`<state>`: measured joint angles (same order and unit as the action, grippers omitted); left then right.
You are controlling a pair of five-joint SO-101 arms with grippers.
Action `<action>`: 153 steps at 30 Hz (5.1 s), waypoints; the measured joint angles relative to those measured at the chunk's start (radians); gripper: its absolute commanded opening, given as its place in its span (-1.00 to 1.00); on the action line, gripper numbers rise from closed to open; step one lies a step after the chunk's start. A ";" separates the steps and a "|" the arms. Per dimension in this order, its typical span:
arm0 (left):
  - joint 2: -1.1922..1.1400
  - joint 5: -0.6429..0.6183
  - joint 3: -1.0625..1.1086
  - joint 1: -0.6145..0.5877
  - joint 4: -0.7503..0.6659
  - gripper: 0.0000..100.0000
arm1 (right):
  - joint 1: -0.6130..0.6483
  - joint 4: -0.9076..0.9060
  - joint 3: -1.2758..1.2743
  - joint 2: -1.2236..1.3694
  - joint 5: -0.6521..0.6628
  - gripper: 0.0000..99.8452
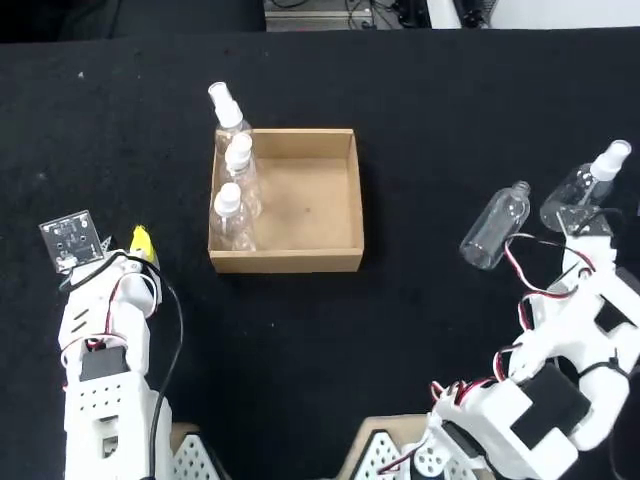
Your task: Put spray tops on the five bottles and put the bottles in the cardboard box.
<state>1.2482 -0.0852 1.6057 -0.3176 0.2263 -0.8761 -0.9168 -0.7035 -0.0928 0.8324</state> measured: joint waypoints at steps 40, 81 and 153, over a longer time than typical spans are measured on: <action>0.000 0.000 0.000 0.000 0.000 -0.74 | 0.249 0.743 0.104 0.060 -0.552 -0.37; 0.000 0.000 0.000 0.000 0.000 -0.74 | 0.252 0.990 0.117 0.278 -0.663 -0.37; 0.000 0.000 0.000 0.000 0.000 -0.74 | 1.066 0.806 -0.032 -0.252 -0.918 -0.81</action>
<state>1.2482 -0.0852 1.6057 -0.3176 0.2263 0.1903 -0.1112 -0.7357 -0.3445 -0.0852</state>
